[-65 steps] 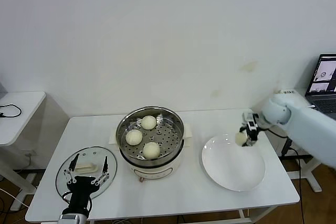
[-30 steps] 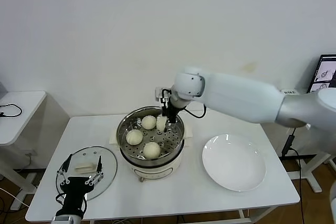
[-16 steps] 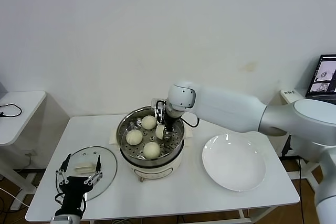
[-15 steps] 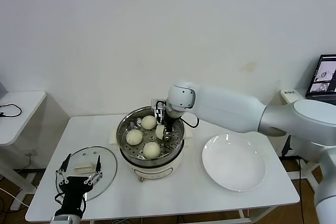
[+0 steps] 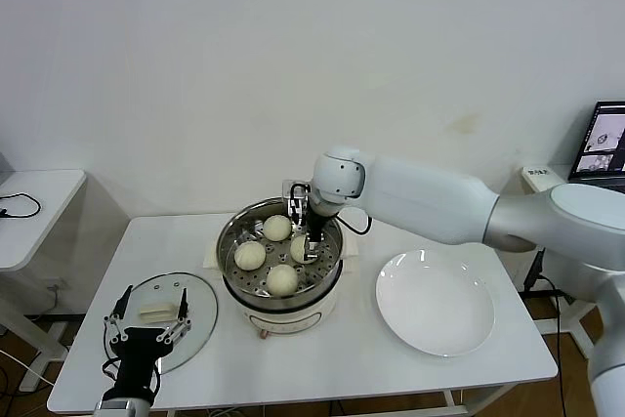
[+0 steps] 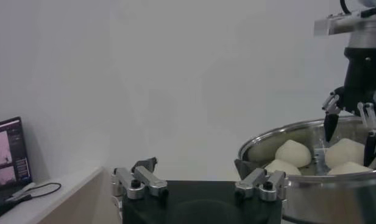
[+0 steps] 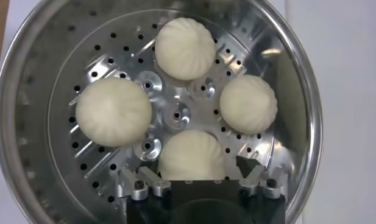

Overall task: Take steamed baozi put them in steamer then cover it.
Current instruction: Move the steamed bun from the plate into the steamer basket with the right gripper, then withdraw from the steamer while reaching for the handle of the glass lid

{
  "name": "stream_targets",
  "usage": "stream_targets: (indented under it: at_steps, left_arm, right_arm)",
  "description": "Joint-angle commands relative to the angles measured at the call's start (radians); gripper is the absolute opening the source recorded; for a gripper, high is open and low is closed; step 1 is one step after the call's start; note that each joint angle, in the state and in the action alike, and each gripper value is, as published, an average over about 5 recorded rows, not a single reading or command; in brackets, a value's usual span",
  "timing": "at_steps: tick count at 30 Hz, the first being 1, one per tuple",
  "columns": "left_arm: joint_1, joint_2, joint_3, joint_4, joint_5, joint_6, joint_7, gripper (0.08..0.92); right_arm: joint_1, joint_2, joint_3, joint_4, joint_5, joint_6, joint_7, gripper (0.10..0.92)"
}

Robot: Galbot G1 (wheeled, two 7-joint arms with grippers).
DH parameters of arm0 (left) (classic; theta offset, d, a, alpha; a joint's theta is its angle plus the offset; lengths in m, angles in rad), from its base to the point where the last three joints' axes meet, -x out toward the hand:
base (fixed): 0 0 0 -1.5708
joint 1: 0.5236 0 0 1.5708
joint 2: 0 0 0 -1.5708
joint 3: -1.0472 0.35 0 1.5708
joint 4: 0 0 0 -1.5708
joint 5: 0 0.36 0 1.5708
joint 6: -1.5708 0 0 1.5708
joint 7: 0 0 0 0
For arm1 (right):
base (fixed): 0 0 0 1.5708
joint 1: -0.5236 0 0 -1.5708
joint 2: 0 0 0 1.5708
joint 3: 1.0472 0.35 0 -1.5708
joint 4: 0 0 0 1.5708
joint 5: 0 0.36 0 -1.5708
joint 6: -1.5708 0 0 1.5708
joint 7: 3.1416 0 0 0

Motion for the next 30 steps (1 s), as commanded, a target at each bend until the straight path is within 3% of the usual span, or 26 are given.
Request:
stream_targets:
  at_steps: [1,3,7,11,14,21,30]
  left_arm:
    - [-0.003,0.001,0.004,-0.002,0.0,0.001,0.0,0.823]
    - [-0.007,0.001,0.008,-0.002,0.0,0.002,0.0,0.823]
    - [-0.012,0.001,0.014,0.004,0.003,0.0,0.0,0.823]
    - [-0.013,0.001,0.015,0.018,0.007,-0.009,-0.001,0.823]
    - [-0.013,-0.002,0.017,0.03,0.014,-0.018,-0.002,0.823]
    - [-0.012,-0.013,0.041,0.052,0.043,-0.037,-0.008,0.823]
    - [-0.014,-0.021,0.052,0.086,0.096,-0.061,-0.017,0.823]
  right_arm:
    - [0.112,-0.124,0.019,0.141,0.033,0.014,0.008,0.822]
    - [0.106,-0.191,0.049,0.203,0.065,0.007,0.074,0.823]
    - [-0.024,-0.328,0.167,0.34,0.163,0.004,0.35,0.823]
    - [-0.284,-0.449,0.378,0.455,0.238,0.101,0.634,0.823]
    - [-0.533,-0.511,0.593,0.512,0.21,0.213,0.756,0.823]
    - [-1.065,-0.496,1.119,0.58,0.077,0.433,0.85,0.823]
    - [-1.588,-0.206,1.677,0.579,-0.145,0.739,0.783,0.823]
